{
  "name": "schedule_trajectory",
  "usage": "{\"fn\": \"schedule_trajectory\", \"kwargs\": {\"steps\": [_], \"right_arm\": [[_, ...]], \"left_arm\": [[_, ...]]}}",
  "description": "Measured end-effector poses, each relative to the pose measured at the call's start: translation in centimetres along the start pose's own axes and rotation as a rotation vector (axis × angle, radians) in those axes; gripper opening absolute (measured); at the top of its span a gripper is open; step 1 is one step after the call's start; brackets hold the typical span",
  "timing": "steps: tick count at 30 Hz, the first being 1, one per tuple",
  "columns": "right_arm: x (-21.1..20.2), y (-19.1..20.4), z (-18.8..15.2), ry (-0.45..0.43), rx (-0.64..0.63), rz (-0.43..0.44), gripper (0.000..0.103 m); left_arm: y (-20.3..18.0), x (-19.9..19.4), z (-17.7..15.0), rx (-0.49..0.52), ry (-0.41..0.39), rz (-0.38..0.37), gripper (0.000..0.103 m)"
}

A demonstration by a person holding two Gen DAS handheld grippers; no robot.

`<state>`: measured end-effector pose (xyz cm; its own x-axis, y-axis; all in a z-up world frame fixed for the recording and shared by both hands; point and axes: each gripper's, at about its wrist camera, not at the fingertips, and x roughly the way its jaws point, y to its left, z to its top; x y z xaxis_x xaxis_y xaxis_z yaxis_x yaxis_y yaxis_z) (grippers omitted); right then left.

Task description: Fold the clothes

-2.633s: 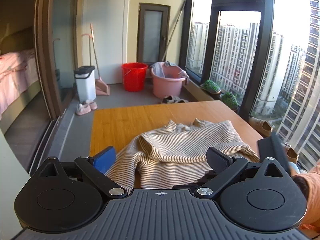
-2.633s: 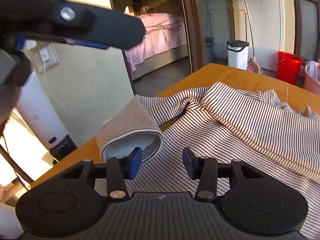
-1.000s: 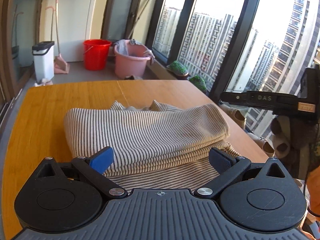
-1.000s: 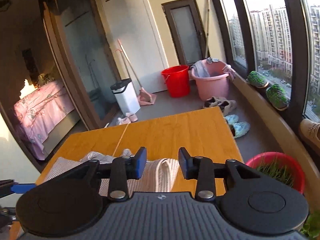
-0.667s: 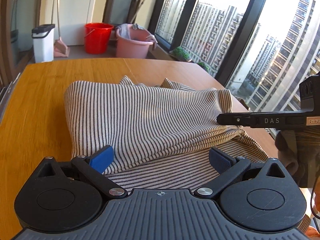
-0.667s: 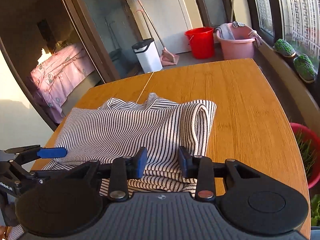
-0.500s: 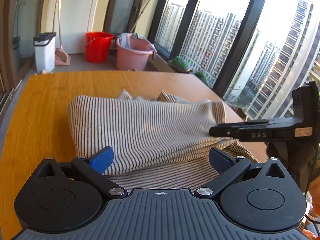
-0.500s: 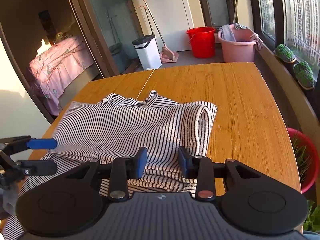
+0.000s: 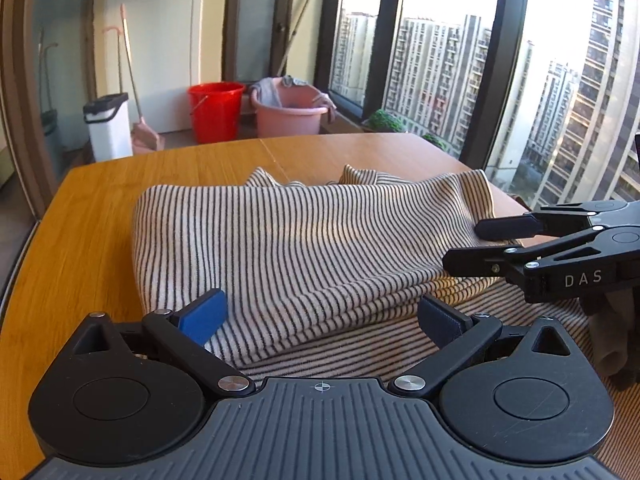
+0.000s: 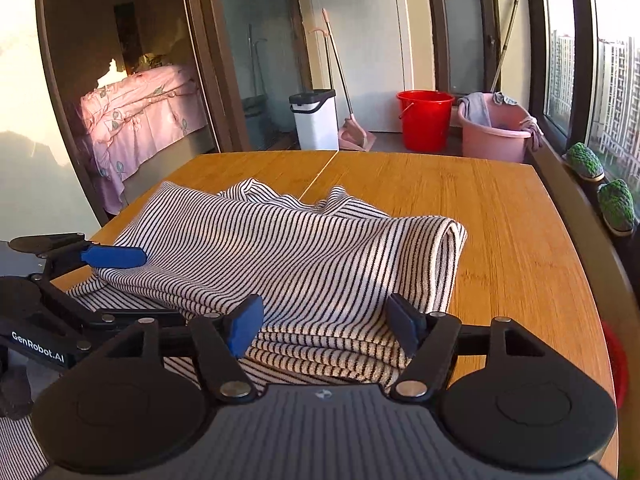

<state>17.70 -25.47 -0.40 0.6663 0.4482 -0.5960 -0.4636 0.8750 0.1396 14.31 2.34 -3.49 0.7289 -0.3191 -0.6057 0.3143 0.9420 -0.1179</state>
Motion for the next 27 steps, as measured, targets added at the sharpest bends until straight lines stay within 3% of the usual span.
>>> {"fn": "schedule_trajectory", "kwargs": {"steps": [8,13,27], "right_arm": [[0.1,0.4,-0.2,0.002,-0.022,0.019,0.084],[0.6,1.3,-0.1,0.024,-0.072,0.026,0.099],[0.3,0.8,-0.3,0.012,-0.045,0.048,0.103]], "left_arm": [[0.3,-0.2,-0.1,-0.013,-0.019,-0.011,0.103],[0.3,-0.2,-0.2,-0.013,-0.027,-0.013,0.103],[1.1,-0.5,-0.4,-0.040,-0.044,-0.038,0.103]]}}
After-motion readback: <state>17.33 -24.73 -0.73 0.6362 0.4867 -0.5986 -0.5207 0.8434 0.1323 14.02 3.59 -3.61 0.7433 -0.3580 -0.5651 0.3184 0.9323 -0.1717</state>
